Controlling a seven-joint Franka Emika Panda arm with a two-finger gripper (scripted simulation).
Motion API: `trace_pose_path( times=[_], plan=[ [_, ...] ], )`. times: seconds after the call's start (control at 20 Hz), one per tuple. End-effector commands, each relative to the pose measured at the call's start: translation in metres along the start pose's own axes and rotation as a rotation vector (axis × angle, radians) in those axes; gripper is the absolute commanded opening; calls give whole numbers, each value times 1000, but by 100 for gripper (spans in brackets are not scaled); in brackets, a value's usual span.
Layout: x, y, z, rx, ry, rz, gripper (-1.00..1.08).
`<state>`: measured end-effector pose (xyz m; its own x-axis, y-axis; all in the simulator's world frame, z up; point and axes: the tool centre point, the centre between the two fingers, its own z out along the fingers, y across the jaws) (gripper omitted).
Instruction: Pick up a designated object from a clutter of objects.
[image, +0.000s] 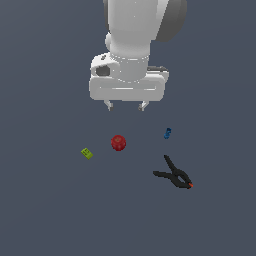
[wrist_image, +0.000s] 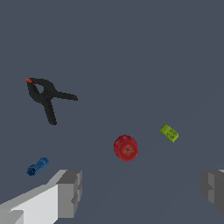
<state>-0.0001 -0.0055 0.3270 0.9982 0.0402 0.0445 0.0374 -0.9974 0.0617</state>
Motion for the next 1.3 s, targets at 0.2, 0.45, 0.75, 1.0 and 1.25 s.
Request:
trace_pose_path(
  times=[0.2, 0.45, 0.75, 1.0, 1.25],
  plan=[
    [1, -1, -4, -6, 7, -14, 100],
    [3, -4, -14, -19, 22, -37, 100],
    [4, -4, -12, -19, 21, -39, 100],
    [6, 2, -4, -20, 18, -65, 100],
    [10, 13, 11, -20, 12, -109, 100]
  ],
)
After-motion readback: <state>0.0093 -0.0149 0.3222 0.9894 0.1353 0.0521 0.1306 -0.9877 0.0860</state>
